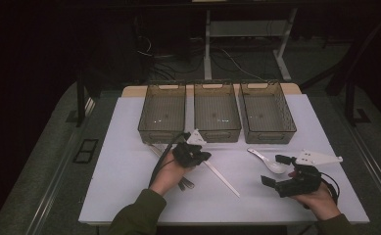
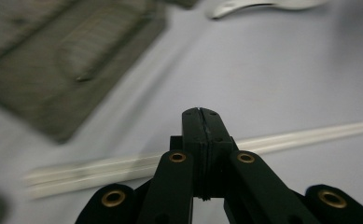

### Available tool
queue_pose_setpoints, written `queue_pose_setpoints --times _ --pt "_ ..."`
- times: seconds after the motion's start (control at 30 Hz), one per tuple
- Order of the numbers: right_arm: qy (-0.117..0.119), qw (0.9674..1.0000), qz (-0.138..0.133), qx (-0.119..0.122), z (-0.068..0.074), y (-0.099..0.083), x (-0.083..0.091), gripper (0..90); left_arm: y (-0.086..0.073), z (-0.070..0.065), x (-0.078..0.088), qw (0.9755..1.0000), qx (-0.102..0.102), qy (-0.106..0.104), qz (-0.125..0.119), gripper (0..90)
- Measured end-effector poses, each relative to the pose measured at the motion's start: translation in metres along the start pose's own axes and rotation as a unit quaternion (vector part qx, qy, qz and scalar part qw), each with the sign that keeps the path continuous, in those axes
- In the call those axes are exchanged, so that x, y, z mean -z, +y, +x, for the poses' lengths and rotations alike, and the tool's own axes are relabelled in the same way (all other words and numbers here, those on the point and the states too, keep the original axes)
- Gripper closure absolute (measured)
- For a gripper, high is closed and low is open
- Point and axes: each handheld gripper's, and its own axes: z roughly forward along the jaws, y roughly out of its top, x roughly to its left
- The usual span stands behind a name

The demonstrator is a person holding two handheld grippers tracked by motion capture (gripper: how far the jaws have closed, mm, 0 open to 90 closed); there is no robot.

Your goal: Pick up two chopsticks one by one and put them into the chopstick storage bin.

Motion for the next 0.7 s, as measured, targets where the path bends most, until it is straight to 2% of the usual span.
queue_pose_setpoints --times 0.03,0.07,0.1,0.13,0.17,0.27,0.37,0.43,0.57,0.7 --pt "0.000 1.0000 0.000 0.000 0.000 0.000 0.000 1.5 0.000 0.008 0.001 0.9999 0.010 0.007 0.001 88.9" --pt "0.001 1.0000 0.000 -0.001 0.000 0.000 0.000 1.5 0.001 0.020 0.002 0.9996 0.011 0.026 0.008 88.9" --pt "0.001 1.0000 0.001 -0.001 0.000 0.000 -0.001 1.5 0.002 0.025 0.002 0.9995 0.015 0.028 0.006 88.9" --pt "0.001 1.0000 0.001 -0.001 -0.001 0.000 -0.001 1.5 0.002 0.025 0.002 0.9995 0.015 0.028 0.006 88.9" --pt "0.001 1.0000 0.001 -0.002 -0.001 0.000 -0.001 1.5 0.004 0.032 0.001 0.9987 0.015 0.046 0.015 88.9" --pt "0.002 1.0000 0.002 -0.002 -0.001 0.000 -0.001 1.5 0.005 0.038 -0.002 0.9982 0.015 0.054 0.020 88.9" --pt "0.001 1.0000 0.000 -0.003 -0.001 0.000 0.000 1.5 0.005 0.042 -0.008 0.9968 0.014 0.071 0.035 88.9" --pt "0.001 1.0000 0.000 -0.004 -0.002 0.000 0.000 1.5 0.003 0.045 -0.013 0.9946 0.012 0.089 0.053 89.0" --pt "0.002 1.0000 0.000 -0.004 -0.002 -0.001 0.000 1.5 0.002 0.046 -0.017 0.9940 0.012 0.091 0.059 89.0" --pt "0.002 1.0000 0.000 -0.003 -0.002 0.000 0.000 1.5 0.002 0.043 -0.021 0.9930 0.003 0.096 0.069 89.0"
